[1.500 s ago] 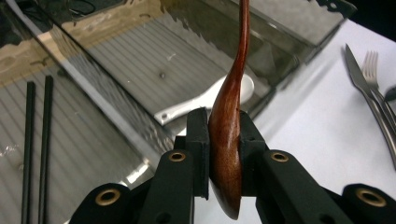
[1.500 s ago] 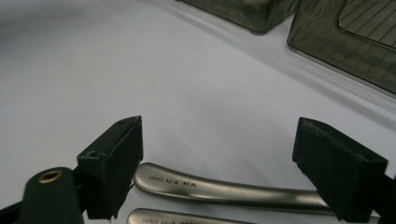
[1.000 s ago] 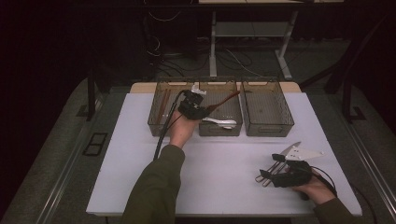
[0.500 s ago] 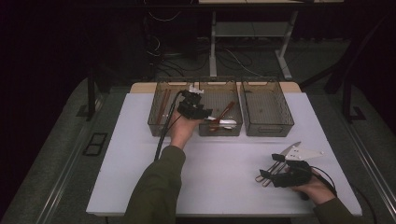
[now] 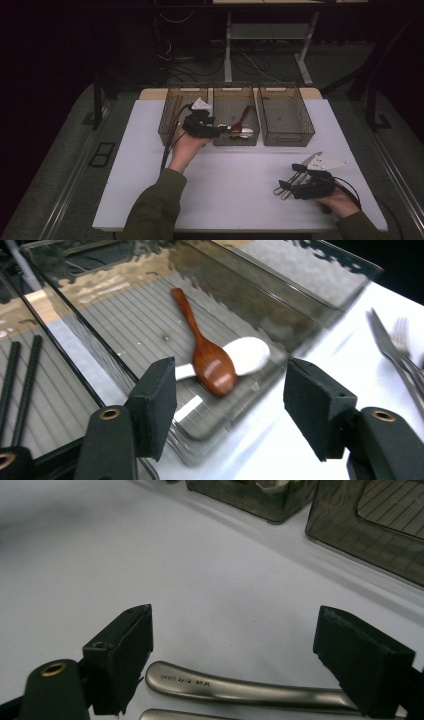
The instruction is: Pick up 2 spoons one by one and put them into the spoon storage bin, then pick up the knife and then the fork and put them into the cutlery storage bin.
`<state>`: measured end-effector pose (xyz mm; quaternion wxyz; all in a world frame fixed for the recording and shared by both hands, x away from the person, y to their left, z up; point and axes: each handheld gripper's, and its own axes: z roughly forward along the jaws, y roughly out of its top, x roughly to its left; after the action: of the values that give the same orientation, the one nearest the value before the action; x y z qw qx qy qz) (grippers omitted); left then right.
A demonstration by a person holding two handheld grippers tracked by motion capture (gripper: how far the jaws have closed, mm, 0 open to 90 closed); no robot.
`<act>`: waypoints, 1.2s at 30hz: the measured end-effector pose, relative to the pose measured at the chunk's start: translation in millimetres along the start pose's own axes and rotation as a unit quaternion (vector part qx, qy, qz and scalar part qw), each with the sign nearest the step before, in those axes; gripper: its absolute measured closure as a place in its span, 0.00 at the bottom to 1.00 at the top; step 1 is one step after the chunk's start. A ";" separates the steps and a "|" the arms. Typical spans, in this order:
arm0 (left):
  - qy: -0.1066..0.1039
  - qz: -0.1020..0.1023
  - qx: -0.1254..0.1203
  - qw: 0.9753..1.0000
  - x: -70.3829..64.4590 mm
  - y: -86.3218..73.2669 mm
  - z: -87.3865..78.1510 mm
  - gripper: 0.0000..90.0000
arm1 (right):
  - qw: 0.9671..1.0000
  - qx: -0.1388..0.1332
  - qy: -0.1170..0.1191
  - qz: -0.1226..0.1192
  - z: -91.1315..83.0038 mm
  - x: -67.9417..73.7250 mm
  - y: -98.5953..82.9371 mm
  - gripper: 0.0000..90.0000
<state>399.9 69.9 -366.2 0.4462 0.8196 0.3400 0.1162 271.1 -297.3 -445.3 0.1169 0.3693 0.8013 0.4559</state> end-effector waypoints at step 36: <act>-0.044 0.002 -0.014 0.999 -28.9 -139.4 -84.9 0.14 | 0.996 0.092 0.015 -0.012 -28.7 -13.6 -2.6 0.80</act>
<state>273.3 157.8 -427.1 0.4716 0.8186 0.3164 0.0857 264.3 -326.1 -433.4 0.0761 0.3616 0.8459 0.3846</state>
